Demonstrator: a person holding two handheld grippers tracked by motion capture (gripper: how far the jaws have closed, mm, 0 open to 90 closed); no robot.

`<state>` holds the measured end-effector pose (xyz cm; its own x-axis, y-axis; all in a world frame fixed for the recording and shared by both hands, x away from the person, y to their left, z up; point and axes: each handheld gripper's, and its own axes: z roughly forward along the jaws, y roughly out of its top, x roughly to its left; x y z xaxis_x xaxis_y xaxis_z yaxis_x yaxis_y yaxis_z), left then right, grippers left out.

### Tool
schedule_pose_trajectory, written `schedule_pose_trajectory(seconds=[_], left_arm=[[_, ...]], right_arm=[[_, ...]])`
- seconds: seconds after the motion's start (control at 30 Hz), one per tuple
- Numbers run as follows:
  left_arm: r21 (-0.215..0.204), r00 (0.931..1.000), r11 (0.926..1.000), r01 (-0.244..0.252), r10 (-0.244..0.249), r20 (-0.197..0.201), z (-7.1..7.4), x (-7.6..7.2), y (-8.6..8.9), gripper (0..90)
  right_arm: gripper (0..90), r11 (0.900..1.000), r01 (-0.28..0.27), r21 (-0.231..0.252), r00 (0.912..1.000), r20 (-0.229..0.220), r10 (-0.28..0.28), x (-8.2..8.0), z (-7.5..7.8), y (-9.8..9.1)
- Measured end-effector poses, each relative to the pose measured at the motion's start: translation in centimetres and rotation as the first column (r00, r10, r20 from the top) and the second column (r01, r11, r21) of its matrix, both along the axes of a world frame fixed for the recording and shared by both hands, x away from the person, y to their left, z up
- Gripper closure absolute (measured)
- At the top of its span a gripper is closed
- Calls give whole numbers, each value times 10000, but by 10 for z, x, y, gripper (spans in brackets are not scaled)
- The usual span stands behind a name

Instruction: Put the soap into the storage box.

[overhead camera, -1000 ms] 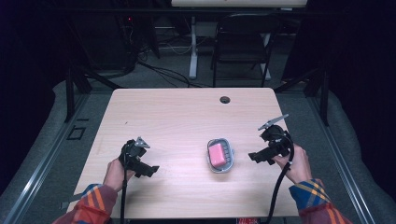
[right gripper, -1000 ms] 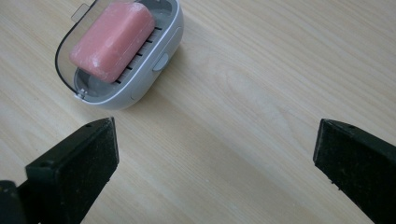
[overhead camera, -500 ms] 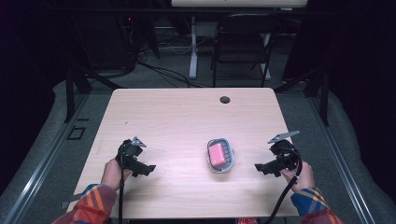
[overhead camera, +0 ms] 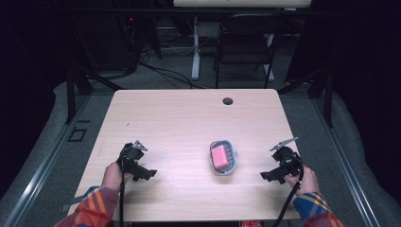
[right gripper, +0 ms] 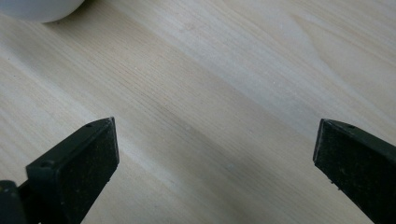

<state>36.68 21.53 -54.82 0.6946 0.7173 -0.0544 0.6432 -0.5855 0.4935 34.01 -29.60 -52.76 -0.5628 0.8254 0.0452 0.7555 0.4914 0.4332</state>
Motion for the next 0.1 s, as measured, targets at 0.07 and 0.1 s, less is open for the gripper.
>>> schedule_pose_trajectory(seconds=[0.07, 0.1], left_arm=[[-9, 9999, 10000, 92, -92, 69, 0, 1, 0, 0], [3, 9998, 9998, 181, -181, 70, -1, 2, 0, 0]], right_arm=[[0, 9999, -169, 20, 9998, 124, 169, 0, 1, 0], [0, 9997, -229, 2, 9995, 239, 229, 0, 1, 0]])
